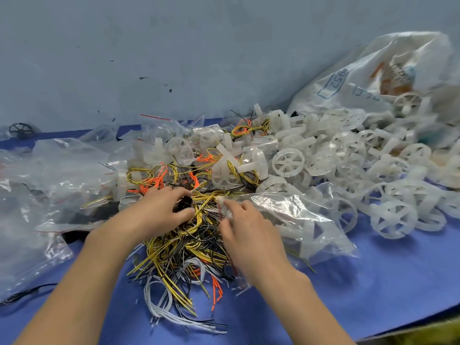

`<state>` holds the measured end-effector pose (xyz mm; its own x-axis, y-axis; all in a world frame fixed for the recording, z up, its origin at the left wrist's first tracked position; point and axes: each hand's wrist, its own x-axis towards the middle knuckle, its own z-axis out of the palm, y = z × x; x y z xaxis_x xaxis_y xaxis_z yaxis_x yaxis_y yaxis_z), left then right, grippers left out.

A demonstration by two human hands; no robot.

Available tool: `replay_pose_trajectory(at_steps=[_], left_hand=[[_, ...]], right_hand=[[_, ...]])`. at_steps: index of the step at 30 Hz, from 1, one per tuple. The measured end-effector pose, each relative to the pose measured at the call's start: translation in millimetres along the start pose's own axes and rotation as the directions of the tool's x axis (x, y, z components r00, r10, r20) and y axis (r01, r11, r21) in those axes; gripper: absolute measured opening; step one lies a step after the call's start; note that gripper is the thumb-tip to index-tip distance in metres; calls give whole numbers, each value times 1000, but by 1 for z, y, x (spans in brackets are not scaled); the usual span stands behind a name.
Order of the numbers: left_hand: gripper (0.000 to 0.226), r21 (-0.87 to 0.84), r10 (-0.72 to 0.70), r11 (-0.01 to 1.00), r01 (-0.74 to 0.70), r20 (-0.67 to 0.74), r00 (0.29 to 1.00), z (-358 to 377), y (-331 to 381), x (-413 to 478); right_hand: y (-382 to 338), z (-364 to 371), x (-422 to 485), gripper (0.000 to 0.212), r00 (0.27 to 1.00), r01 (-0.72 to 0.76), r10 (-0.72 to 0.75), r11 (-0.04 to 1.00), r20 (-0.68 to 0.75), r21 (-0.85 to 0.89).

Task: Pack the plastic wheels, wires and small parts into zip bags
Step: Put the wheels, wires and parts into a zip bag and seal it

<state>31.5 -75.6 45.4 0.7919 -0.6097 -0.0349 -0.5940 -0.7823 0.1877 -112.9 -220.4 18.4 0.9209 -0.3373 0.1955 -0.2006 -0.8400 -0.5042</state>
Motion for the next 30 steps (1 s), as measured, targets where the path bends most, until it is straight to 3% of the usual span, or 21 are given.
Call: replay_pose_trajectory(at_steps=[9, 18, 25, 27, 28, 30], left_hand=[[35, -74, 29, 997, -28, 14, 999, -3, -3, -14], [41, -128, 55, 988, -83, -210, 976, -4, -10, -27], [35, -253, 69, 950, -186, -410, 909, -10, 2, -20], [29, -430, 23, 883, -191, -366, 930, -14, 8, -18], [25, -578, -18, 797, -177, -315, 949, -17, 13, -17], [22, -860, -80, 498, -106, -167, 983, -20, 25, -15]], right_hand=[[5, -10, 12, 42, 993, -66, 80, 987, -85, 149], [3, -9, 14, 41, 989, -92, 111, 980, -97, 176], [6, -13, 9, 39, 978, -83, 123, 971, -168, 226], [-2, -7, 2, 38, 974, -62, 93, 986, -206, 155], [-7, -3, -2, 37, 975, -47, 69, 993, -210, 109], [-15, 4, -8, 36, 978, -22, 31, 999, -205, 47]])
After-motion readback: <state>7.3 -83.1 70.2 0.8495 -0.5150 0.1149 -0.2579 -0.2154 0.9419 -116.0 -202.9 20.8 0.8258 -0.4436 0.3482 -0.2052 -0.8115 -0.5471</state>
